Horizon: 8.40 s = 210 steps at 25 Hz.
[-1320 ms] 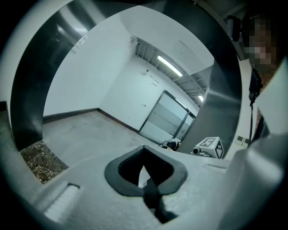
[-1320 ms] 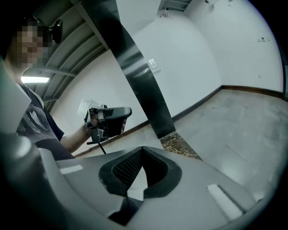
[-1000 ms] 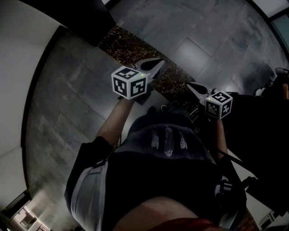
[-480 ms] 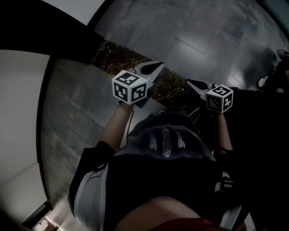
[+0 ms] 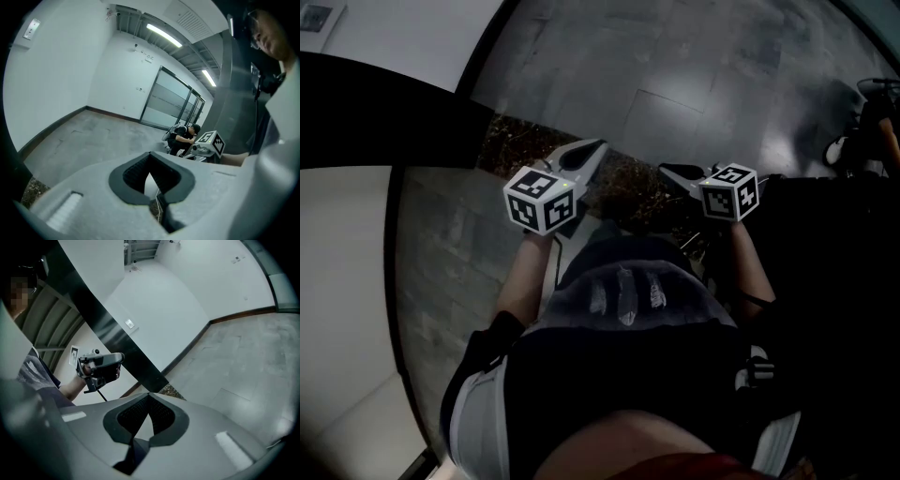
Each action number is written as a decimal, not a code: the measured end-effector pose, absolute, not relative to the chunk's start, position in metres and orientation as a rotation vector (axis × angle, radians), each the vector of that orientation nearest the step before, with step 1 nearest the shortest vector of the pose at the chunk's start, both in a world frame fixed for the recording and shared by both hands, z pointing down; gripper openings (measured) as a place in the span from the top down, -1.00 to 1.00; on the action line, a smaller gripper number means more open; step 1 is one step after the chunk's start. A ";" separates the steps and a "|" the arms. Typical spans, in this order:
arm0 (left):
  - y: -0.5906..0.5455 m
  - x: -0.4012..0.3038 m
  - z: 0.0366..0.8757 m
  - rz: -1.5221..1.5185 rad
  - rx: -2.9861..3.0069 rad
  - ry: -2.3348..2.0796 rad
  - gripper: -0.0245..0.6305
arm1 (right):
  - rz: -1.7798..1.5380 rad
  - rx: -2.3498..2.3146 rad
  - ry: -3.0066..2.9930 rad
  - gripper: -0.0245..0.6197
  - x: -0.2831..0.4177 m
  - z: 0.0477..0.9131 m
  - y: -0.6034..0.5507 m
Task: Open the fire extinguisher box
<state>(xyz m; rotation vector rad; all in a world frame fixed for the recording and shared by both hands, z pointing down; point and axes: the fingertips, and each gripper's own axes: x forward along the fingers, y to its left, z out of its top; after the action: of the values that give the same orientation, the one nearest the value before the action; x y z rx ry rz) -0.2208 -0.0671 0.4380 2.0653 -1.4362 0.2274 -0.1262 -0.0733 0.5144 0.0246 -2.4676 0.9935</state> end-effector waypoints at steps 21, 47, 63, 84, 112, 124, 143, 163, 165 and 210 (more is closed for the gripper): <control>-0.153 -0.327 0.463 0.025 2.128 -1.209 0.93 | 1.087 0.404 -2.286 0.92 -0.196 0.536 -0.114; -0.303 -0.172 0.438 0.200 2.165 -1.189 0.93 | 1.165 0.240 -2.348 0.92 -0.078 0.535 -0.267; -0.339 -0.108 0.427 0.325 2.228 -1.189 0.93 | 1.123 0.227 -2.506 0.92 -0.020 0.507 -0.307; -0.380 -0.080 0.425 0.385 2.318 -1.064 0.93 | 1.195 0.296 -2.499 0.92 -0.001 0.509 -0.316; -0.534 -0.290 0.482 0.222 2.207 -1.064 0.93 | 1.480 0.205 -2.490 0.92 -0.202 0.483 -0.480; -0.536 -0.276 0.489 0.205 2.234 -0.988 0.93 | 1.499 0.179 -2.529 0.92 -0.207 0.480 -0.478; -0.681 -0.208 0.488 0.354 2.168 -1.008 0.93 | 1.580 0.047 -2.493 0.92 -0.153 0.498 -0.632; -0.754 -0.122 0.475 0.431 2.209 -1.030 0.93 | 1.559 0.096 -2.592 0.92 -0.061 0.496 -0.732; -0.756 -0.124 0.476 0.476 2.221 -1.062 0.93 | 1.563 0.135 -2.599 0.92 -0.053 0.497 -0.739; -0.995 -0.166 0.513 0.354 2.331 -0.609 0.93 | 1.478 0.802 -2.601 0.92 -0.101 0.467 -0.936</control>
<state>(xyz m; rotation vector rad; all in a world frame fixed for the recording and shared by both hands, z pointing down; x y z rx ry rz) -0.1655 -0.9952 0.5132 2.3314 -0.6091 0.3537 -0.1005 -0.9361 0.4670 0.8019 -2.6012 1.4781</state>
